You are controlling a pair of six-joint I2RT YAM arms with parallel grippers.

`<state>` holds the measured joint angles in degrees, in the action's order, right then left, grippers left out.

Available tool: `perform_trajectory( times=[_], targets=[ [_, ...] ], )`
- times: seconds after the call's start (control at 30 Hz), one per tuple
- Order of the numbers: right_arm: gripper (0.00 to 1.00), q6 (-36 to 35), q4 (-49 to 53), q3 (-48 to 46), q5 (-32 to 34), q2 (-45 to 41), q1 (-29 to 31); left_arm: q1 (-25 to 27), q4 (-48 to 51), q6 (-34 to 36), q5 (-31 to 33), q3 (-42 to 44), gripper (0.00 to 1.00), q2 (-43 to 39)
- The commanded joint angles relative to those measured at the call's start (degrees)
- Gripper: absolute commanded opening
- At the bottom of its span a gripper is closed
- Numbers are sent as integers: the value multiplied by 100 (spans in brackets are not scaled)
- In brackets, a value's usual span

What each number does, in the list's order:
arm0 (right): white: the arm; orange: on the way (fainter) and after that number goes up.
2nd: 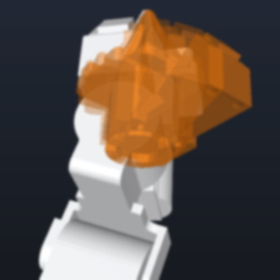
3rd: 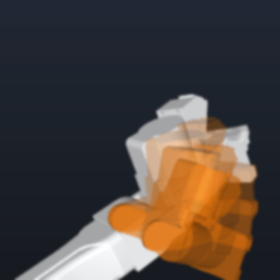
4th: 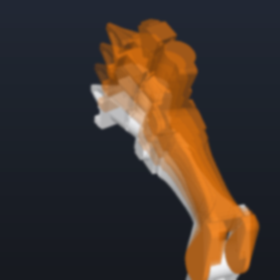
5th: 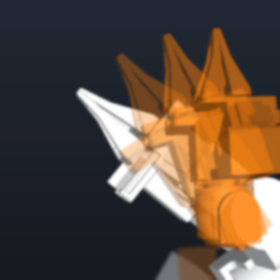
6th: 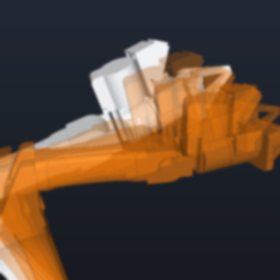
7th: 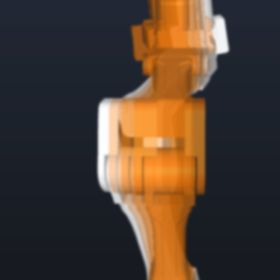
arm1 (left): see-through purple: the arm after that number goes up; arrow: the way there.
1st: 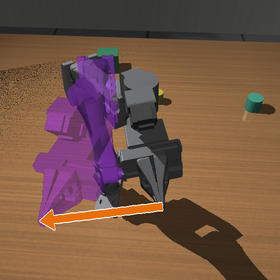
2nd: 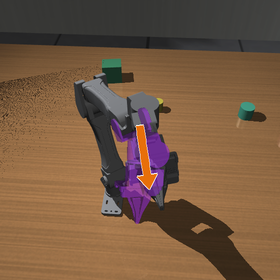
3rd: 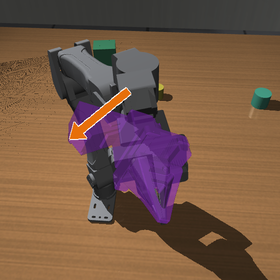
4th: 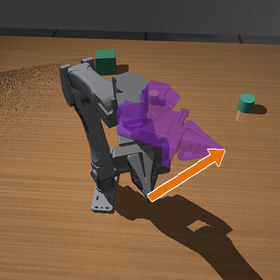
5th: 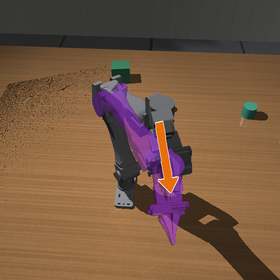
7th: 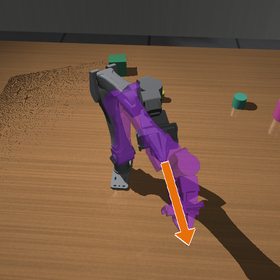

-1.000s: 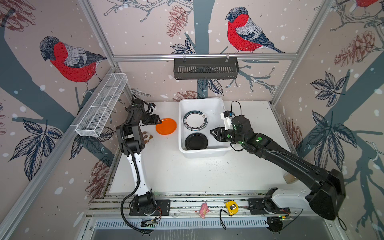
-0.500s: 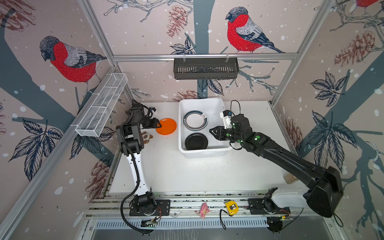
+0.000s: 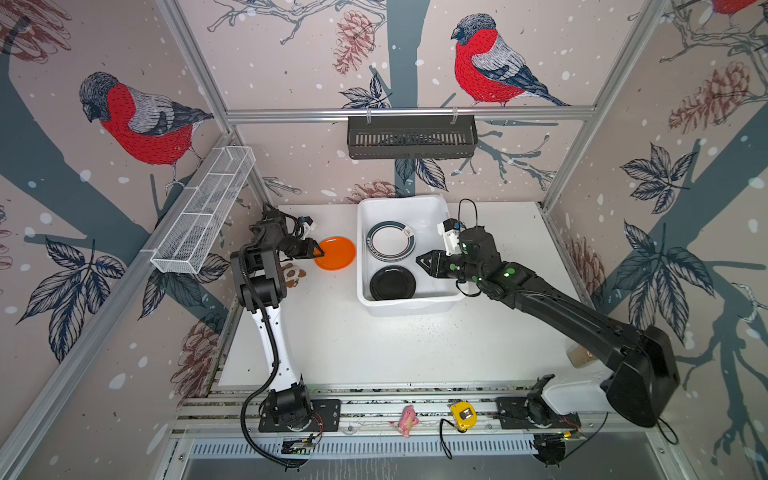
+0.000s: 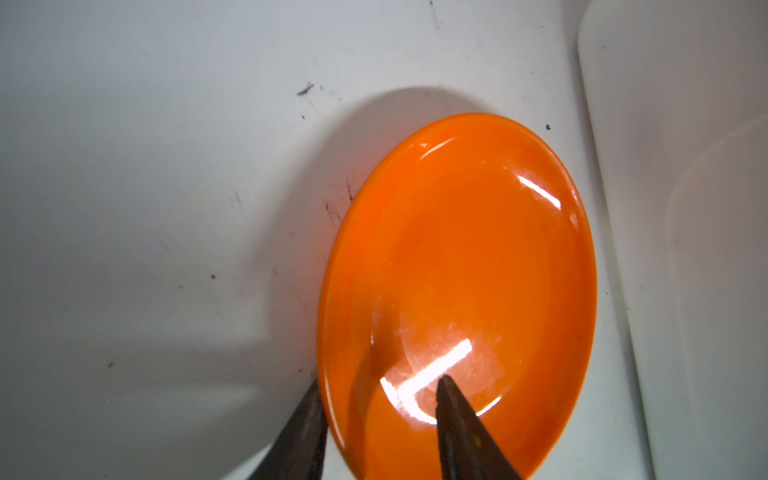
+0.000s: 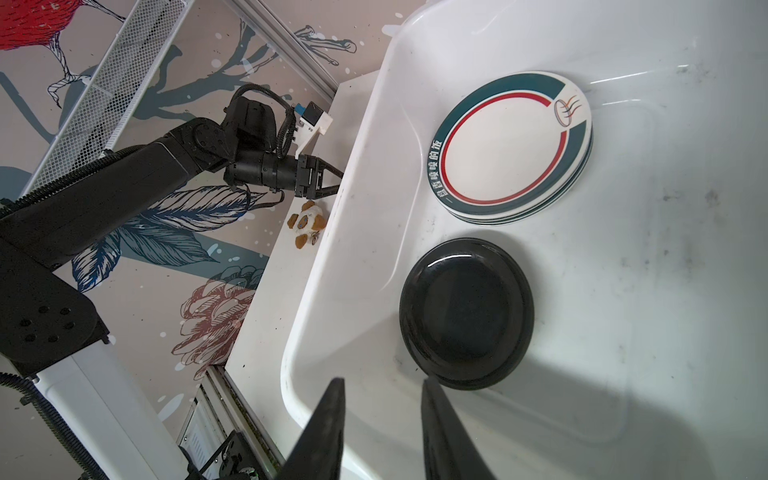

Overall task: Place the plates into the plastic bin on the countertop
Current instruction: 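Press the left gripper onto the orange plate's rim while the right gripper waits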

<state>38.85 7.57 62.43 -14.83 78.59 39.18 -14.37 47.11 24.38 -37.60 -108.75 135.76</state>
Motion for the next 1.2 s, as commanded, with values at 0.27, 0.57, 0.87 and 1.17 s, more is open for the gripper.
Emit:
perform_trajectory(
  times=[0.27, 0.57, 0.87, 1.17],
  targets=[
    [33, 153, -351, -104, -135, 12, -4, -119, 181, 14, -500, 231, 36, 100],
    [32, 217, -458, -170, -186, 55, 3, -115, 167, -82, -782, 287, 35, 177],
    [32, 247, -520, -214, -240, 85, 11, -113, 11, -300, -1002, 350, 24, 183],
    [32, 274, -563, -232, -252, 72, 9, -112, -57, -414, -1109, 389, 10, 66]
  ],
)
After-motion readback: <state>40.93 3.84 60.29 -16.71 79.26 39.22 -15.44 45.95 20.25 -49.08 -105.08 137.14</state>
